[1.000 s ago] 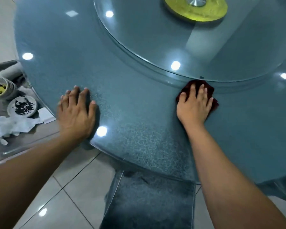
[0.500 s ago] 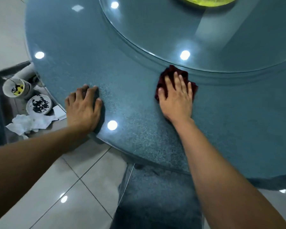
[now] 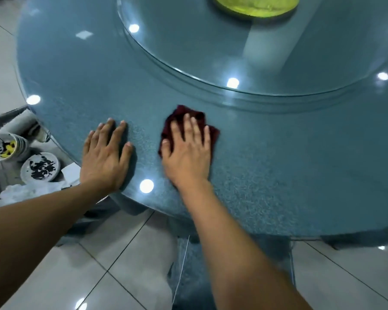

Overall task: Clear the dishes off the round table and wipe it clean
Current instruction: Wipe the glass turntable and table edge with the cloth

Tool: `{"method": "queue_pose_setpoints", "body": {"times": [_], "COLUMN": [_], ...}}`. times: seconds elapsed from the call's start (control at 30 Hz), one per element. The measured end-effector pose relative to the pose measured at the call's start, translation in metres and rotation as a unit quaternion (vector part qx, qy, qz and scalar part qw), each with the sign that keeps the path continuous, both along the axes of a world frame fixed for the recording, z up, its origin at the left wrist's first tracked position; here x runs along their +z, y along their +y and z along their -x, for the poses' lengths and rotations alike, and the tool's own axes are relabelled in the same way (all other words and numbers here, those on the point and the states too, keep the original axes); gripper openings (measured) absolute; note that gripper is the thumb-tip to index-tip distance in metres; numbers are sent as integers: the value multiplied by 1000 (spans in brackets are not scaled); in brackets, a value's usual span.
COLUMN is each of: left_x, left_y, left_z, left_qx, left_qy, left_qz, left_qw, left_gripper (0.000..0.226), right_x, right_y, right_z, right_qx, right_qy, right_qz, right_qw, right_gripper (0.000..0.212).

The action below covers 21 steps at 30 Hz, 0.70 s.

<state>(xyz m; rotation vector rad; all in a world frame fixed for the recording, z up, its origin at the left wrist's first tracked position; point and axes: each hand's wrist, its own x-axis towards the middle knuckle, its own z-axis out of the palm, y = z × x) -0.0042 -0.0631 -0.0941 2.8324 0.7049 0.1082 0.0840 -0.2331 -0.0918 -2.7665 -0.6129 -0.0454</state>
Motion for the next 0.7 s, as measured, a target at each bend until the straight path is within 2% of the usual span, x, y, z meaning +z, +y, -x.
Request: {"method": "queue_pose_setpoints", "body": {"times": [0.07,0.2,0.37,0.5,0.6,0.7], "left_x": [1,1,1,-2,-1,-1], "left_y": [4,2,3,4,5,5], "left_z": [2,3,1,2,0,0], "left_qx": [-3,-7,-2,-7,-3,-4], "left_qy": [-15,-18,-16,-34,-30,-37], "left_qz": [-1,-1,-11,5,9,10], "left_qw": [1000,1000,1000,999,999,999], "left_gripper": [65,59,52,55,56,55], "right_x": [3,-4,-2,3,2,-2], "right_y": [37,10,-119,-201,-170,-86], "right_z": [29,25,10,12,27,67], "right_qx": [75,72,-45,-197,-249,-165], "right_qy": [21,23,25,30,38,0], "right_qz": [0,16,51,65,53,42], "right_qw": [997,997,997,978,966,985], "right_gripper": [60,59,61,66,63,63]}}
